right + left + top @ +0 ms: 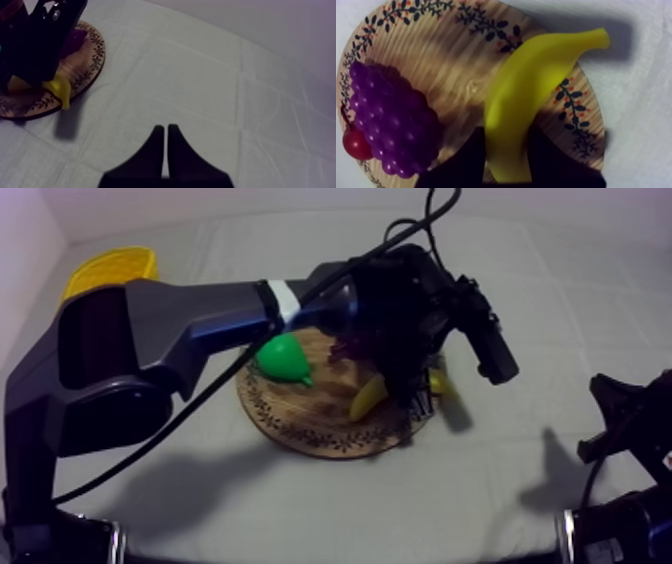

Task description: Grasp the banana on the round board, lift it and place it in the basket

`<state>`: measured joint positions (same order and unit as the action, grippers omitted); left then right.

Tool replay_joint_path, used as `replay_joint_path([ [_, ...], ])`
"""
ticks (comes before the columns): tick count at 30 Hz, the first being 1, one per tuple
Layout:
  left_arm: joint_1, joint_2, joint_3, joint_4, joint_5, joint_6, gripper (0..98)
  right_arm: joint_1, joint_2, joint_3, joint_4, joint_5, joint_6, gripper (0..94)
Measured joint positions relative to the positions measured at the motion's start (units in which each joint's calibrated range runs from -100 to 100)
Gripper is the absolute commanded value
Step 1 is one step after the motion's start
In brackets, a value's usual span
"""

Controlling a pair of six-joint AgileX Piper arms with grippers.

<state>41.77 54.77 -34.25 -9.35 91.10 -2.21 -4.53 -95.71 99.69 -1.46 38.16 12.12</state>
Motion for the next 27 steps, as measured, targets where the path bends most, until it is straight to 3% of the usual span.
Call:
replay_joint_path([
  [6, 1.1, -1.0, -1.2, -1.11, 1.6, 1.9, 18.6, 0.0, 0.0, 0.0, 0.0, 0.0, 0.0, 0.5],
  [15, 0.0, -14.3, 1.7, -5.68, 4.4, 3.7, 20.2, 0.0, 0.0, 0.0, 0.0, 0.0, 0.0, 0.5],
  [22, -5.0, -30.8, 9.7, -7.79, 4.0, 5.2, 19.6, 0.0, 0.0, 0.0, 0.0, 0.0, -0.1, 0.5],
  [27, -11.3, -41.5, 16.8, -7.84, 2.3, 5.5, 19.1, 0.0, 0.0, 0.0, 0.0, 0.0, -0.1, 0.5],
])
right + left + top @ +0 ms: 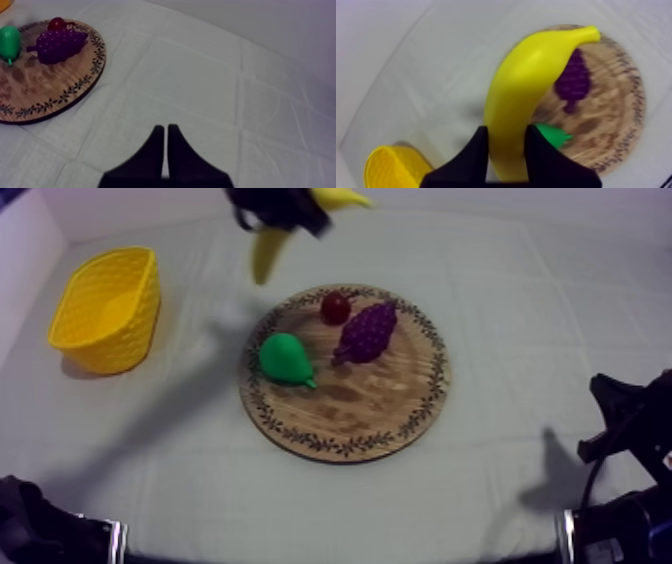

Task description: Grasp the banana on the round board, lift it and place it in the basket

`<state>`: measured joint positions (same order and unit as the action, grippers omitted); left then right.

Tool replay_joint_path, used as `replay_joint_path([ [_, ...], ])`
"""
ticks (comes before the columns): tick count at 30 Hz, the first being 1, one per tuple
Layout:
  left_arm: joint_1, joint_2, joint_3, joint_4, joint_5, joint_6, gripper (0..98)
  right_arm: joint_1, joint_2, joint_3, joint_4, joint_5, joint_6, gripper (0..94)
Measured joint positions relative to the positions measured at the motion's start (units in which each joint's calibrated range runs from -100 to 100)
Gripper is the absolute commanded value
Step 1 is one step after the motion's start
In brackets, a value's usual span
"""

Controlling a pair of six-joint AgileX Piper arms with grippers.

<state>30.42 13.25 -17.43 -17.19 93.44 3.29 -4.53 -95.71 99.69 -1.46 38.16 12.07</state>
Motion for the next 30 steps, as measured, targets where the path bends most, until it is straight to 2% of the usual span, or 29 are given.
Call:
replay_joint_path([
  [8, -13.5, -9.2, 11.5, 0.07, -6.2, -1.7, 18.8, 0.0, 0.0, 0.0, 0.0, 0.0, 0.0, 0.5],
  [18, -27.7, -3.2, 13.0, 0.67, -10.2, -2.2, 18.2, 0.0, 0.0, 0.0, 0.0, 0.0, 0.0, 0.5],
  [24, -32.2, 1.8, 13.7, 1.03, -12.4, -2.1, 18.4, 0.0, 0.0, 0.0, 0.0, 0.0, 0.0, 0.5],
  [30, -32.6, 5.0, 17.8, 1.39, -15.6, -1.1, 18.7, 0.0, 0.0, 0.0, 0.0, 0.0, 0.0, 0.5],
])
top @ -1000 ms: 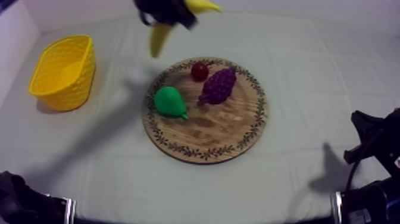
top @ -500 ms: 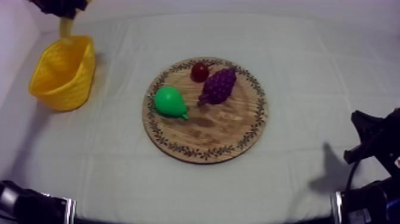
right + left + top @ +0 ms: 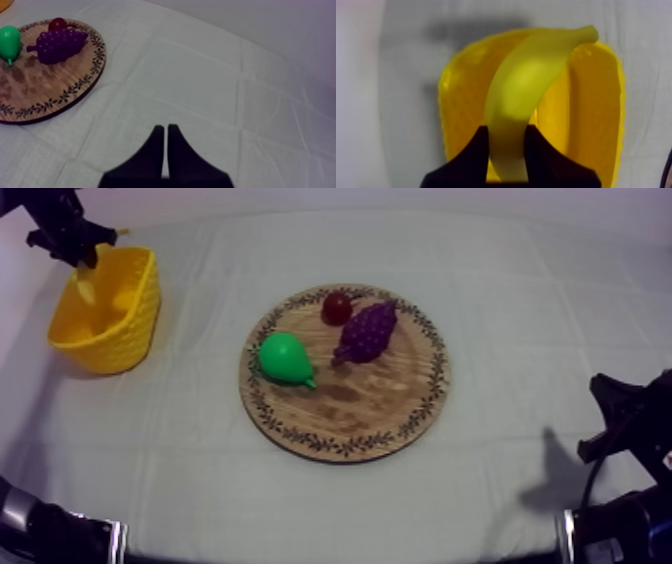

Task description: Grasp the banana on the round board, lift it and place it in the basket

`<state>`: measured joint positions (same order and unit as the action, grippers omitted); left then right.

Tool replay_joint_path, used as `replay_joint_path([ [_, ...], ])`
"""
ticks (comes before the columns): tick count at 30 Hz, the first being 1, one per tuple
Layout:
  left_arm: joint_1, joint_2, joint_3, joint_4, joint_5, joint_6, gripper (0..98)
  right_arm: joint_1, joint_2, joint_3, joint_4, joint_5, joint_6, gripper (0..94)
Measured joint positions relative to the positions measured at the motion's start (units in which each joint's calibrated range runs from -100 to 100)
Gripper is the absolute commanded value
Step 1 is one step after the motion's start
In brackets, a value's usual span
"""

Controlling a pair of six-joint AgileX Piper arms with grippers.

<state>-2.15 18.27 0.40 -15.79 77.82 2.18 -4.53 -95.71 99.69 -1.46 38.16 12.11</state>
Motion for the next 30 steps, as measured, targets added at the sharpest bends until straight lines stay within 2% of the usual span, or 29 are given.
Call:
replay_joint_path([
  [15, -0.1, 5.1, 9.4, 1.99, -6.7, 2.5, 18.7, 0.0, 0.0, 0.0, 0.0, 0.0, 0.0, 0.5],
  [18, -0.1, 5.6, 10.3, 2.27, -7.6, 2.7, 21.5, 0.0, 0.0, 0.0, 0.0, 0.0, 0.0, 0.5],
  [24, -0.1, 5.8, 10.7, 4.13, -8.8, 1.7, 30.3, 0.0, 0.0, 0.0, 0.0, -0.2, 0.0, 0.5],
  [30, 0.1, 5.6, 10.7, 4.41, -9.4, 1.5, 36.2, 0.0, 0.0, 0.0, 0.0, 0.0, 0.0, 0.5],
])
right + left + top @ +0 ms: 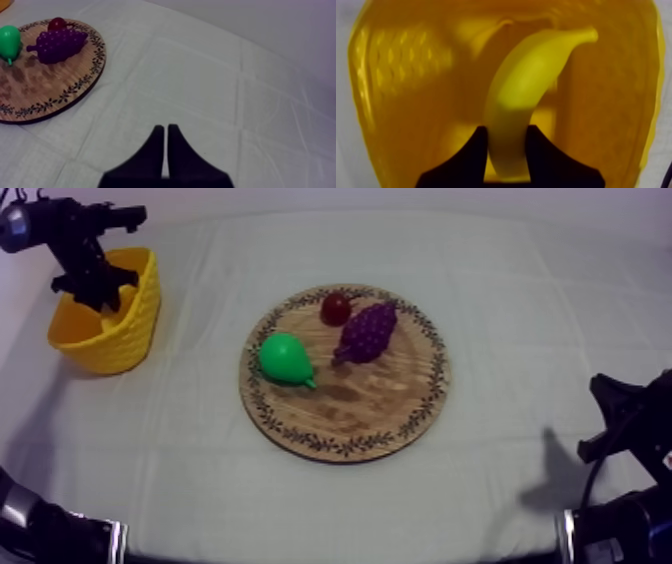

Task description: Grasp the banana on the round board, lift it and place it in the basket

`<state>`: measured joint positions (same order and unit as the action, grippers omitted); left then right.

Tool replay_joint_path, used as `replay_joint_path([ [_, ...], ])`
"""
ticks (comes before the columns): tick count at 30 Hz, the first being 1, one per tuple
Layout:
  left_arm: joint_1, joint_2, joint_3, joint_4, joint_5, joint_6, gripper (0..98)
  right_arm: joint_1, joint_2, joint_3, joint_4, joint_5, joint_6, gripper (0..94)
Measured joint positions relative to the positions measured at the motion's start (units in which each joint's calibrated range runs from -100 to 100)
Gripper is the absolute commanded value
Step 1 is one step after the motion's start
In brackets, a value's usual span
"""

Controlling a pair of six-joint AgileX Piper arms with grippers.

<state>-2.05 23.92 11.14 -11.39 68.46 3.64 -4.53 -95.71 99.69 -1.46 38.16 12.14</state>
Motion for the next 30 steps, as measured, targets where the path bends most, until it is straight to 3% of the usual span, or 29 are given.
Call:
replay_joint_path([
  [7, -0.4, -0.2, 1.6, 0.93, -2.1, -0.7, 38.4, 0.0, 0.0, 0.0, 0.0, 0.0, 0.0, 0.5],
  [13, -0.1, -2.7, 4.1, 1.57, -6.1, -1.8, 10.5, 0.0, 0.0, 0.0, 0.0, 0.0, 0.0, 0.5],
  [16, 0.8, -6.0, 6.5, 1.98, -8.8, -2.6, 3.7, 0.0, 0.0, 0.0, 0.0, 0.0, 0.0, 0.5],
  [30, 5.7, -42.3, 33.8, 3.27, -32.1, 2.0, 0.0, 0.0, 0.0, 0.0, 0.0, 0.0, 0.1, 0.5],
])
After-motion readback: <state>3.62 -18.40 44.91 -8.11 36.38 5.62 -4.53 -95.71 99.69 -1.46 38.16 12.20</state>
